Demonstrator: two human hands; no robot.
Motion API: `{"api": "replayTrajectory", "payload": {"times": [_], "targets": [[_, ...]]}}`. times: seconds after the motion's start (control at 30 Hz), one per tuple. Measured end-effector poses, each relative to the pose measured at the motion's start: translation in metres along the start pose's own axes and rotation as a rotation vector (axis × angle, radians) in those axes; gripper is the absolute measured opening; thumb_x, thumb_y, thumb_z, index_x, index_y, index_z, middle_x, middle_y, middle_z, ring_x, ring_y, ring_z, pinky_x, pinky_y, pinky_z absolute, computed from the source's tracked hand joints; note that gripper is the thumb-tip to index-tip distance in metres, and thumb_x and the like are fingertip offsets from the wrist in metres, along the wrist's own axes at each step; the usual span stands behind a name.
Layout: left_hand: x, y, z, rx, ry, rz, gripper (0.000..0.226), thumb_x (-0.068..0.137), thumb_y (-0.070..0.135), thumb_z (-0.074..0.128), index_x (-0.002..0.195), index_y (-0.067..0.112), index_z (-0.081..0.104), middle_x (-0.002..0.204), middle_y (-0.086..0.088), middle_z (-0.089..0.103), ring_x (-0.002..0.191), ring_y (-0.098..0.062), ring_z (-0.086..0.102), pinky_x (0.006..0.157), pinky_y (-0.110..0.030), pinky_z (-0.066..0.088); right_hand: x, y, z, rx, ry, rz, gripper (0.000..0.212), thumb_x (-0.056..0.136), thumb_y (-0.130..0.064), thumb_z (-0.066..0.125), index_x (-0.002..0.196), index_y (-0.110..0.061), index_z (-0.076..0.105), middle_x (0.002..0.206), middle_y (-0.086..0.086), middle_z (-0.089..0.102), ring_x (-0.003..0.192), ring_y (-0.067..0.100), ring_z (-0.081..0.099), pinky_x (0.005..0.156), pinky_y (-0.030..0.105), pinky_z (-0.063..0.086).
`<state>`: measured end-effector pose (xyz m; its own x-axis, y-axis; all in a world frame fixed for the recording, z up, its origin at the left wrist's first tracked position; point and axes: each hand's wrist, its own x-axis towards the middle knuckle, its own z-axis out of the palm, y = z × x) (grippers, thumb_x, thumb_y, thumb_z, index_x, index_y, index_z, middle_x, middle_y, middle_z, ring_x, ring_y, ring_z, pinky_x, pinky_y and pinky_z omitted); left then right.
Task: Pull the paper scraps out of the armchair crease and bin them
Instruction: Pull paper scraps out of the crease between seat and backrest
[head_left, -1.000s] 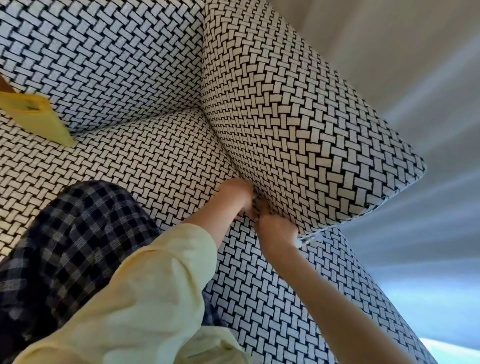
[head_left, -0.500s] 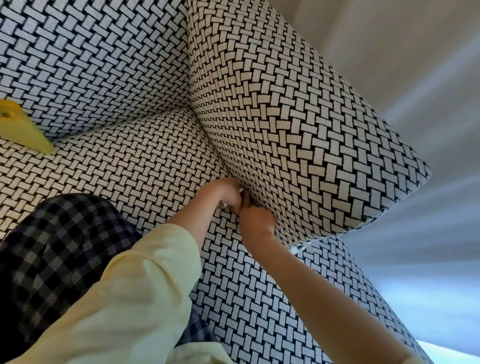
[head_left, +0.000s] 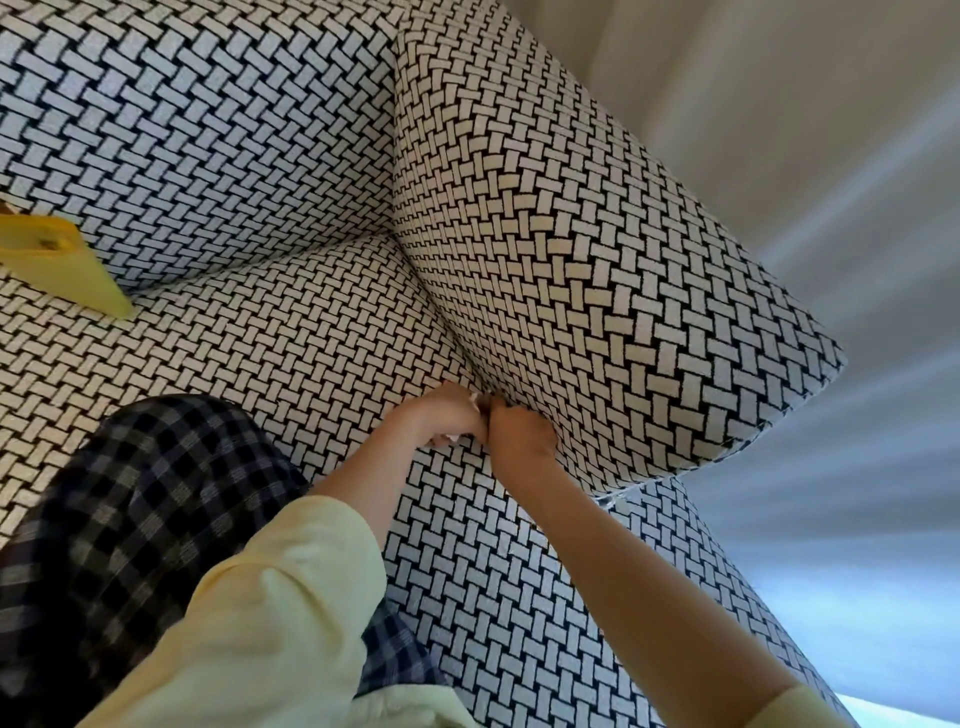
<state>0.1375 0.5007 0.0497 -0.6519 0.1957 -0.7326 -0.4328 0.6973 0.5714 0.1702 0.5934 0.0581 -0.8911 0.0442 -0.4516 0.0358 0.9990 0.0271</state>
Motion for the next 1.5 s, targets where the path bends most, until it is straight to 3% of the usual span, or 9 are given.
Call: {"api": "replayTrajectory", "payload": {"times": [0.1,0.17,0.3,0.7,0.9,1.0,1.13,1.27,1.5], "targets": [[-0.005,0.000,0.007,-0.143,0.117,0.011,0.004,0.082,0.008,0.060,0.084,0.008,0.056,0.069,-0.003,0.053,0.057,-0.012,0.050,0.044,-0.018,0.042,0.000,-0.001,-0.002,-0.016,0.007,0.012,0.031,0.099,-0.010,0.033,0.127,-0.013,0.046,0.115,0.010,0.063,0.104,0.026,0.060,0.071,0.029,0.043],[-0.006,-0.005,0.011,-0.261,0.211,0.029,0.014,0.081,0.005,0.060,0.070,0.008,0.054,0.064,-0.002,0.052,0.053,-0.011,0.048,0.038,-0.015,0.038,-0.001,-0.003,-0.004,-0.067,-0.004,0.005,0.030,0.099,-0.009,0.032,0.123,-0.009,0.050,0.117,0.011,0.062,0.106,0.026,0.059,0.078,0.030,0.047],[-0.009,-0.018,0.007,-0.443,0.288,0.006,0.007,0.079,0.005,0.063,0.086,0.007,0.061,0.066,-0.004,0.053,0.051,-0.012,0.046,0.040,-0.018,0.035,-0.001,-0.005,-0.004,-0.221,-0.055,-0.083,0.031,0.096,-0.003,0.037,0.125,-0.003,0.049,0.125,0.012,0.056,0.114,0.025,0.056,0.088,0.030,0.047],[-0.015,-0.034,0.005,-0.374,0.228,-0.020,0.037,0.082,0.015,0.065,0.117,0.009,0.055,0.088,-0.006,0.058,0.060,-0.009,0.051,0.046,-0.016,0.044,0.000,-0.010,-0.017,-0.638,-0.045,-0.310,0.024,0.095,-0.007,0.043,0.113,-0.009,0.058,0.115,0.002,0.059,0.108,0.016,0.057,0.084,0.025,0.047],[-0.012,-0.033,0.006,-0.352,0.208,-0.026,0.039,0.083,0.014,0.064,0.120,0.006,0.053,0.092,-0.010,0.060,0.049,-0.007,0.043,0.036,-0.015,0.033,-0.006,-0.004,-0.012,-0.893,0.018,-0.497,0.031,0.097,-0.008,0.036,0.068,-0.013,0.041,0.074,-0.003,0.048,0.087,0.014,0.054,0.056,0.023,0.031],[-0.011,-0.028,0.007,-0.362,0.227,-0.033,0.038,0.084,0.012,0.062,0.120,0.005,0.049,0.088,-0.010,0.056,0.051,-0.009,0.042,0.040,-0.017,0.035,-0.008,-0.001,-0.011,-0.947,0.031,-0.550,0.026,0.096,-0.005,0.039,0.073,-0.014,0.049,0.069,-0.003,0.045,0.081,0.014,0.050,0.052,0.022,0.032],[-0.010,-0.026,0.011,-0.385,0.191,-0.033,0.038,0.084,0.013,0.061,0.120,0.004,0.051,0.086,-0.009,0.055,0.051,-0.010,0.042,0.042,-0.019,0.034,-0.013,0.003,-0.013,-0.984,0.011,-0.601,0.025,0.095,0.000,0.039,0.106,-0.009,0.059,0.101,-0.002,0.059,0.098,0.014,0.058,0.057,0.022,0.036],[-0.011,-0.025,0.010,-0.398,0.190,-0.037,0.041,0.085,0.015,0.060,0.124,0.005,0.050,0.089,-0.010,0.056,0.054,-0.012,0.044,0.044,-0.020,0.037,-0.011,0.002,-0.016,-0.975,0.036,-0.598,0.024,0.096,-0.003,0.038,0.108,-0.010,0.058,0.066,-0.001,0.034,0.076,0.013,0.049,0.051,0.022,0.032],[-0.017,-0.009,0.017,-0.639,0.164,0.056,0.037,0.095,0.043,0.043,0.090,0.010,0.058,0.051,0.000,0.041,0.038,-0.011,0.034,0.034,-0.016,0.029,-0.021,0.008,-0.025,-0.786,0.167,-0.531,0.019,0.095,-0.017,0.042,0.107,-0.011,0.055,0.076,-0.004,0.053,0.059,0.011,0.047,0.054,0.023,0.035]]}}
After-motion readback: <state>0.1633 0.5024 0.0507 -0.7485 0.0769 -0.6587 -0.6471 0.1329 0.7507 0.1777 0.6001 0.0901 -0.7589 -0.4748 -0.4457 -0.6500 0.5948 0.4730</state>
